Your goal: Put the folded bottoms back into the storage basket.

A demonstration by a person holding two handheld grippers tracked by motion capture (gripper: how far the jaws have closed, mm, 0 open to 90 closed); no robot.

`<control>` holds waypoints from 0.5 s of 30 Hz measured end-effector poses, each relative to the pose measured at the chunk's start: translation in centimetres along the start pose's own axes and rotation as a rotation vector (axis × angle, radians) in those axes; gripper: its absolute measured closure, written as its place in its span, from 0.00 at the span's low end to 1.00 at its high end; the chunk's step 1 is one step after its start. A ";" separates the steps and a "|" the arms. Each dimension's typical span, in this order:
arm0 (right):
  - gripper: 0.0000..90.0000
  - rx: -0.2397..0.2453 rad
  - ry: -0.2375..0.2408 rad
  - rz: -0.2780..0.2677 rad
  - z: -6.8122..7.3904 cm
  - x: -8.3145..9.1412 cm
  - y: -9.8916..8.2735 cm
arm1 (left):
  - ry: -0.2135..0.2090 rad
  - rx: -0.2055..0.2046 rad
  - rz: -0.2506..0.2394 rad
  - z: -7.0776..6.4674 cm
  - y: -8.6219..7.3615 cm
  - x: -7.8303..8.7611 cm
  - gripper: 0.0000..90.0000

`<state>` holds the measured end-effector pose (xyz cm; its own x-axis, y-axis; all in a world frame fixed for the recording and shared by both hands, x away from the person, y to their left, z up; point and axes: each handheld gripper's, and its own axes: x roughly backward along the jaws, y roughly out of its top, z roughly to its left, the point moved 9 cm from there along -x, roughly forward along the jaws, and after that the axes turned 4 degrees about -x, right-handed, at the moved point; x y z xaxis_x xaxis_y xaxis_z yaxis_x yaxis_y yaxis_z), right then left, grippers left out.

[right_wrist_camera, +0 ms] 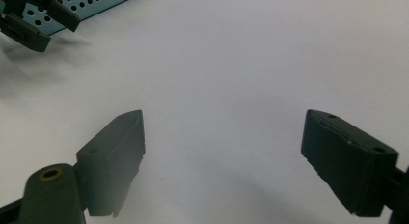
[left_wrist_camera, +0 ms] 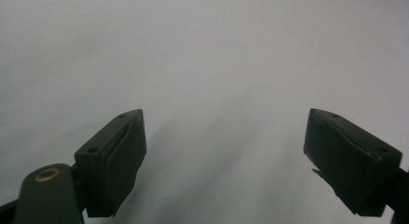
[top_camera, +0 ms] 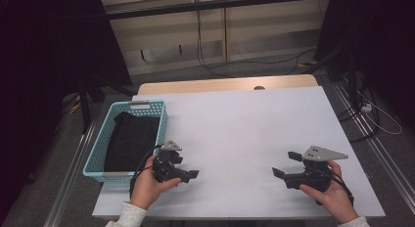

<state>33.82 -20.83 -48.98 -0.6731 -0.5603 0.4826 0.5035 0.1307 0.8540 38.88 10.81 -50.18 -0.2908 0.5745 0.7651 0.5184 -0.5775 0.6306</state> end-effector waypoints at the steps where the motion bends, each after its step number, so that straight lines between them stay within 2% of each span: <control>1: 0.16 0.003 0.001 0.003 0.0 0.0 -0.1 | 0.003 0.000 0.001 -0.1 -0.1 0.0 0.16; 3: 0.16 0.004 -0.003 0.006 -0.1 0.1 -0.1 | -0.009 0.002 -0.004 -0.3 -0.1 0.0 0.16; 10: 0.16 0.003 -0.012 0.015 -0.5 0.6 -0.7 | -0.003 -0.005 -0.012 -0.4 -0.4 -0.2 0.15; 13: 0.16 0.003 -0.016 0.017 -0.8 0.9 -0.9 | -0.005 0.009 -0.025 -0.6 -0.4 -0.3 0.15; 15: 0.16 -0.001 -0.018 0.019 -1.0 1.0 -1.1 | -0.002 -0.003 -0.021 -0.5 -0.5 -0.3 0.14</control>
<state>33.12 -22.32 -49.58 -0.6730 -0.5427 0.5025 0.5168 0.1409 0.8444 38.28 10.63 -50.62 -0.2996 0.5879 0.7514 0.5102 -0.5668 0.6469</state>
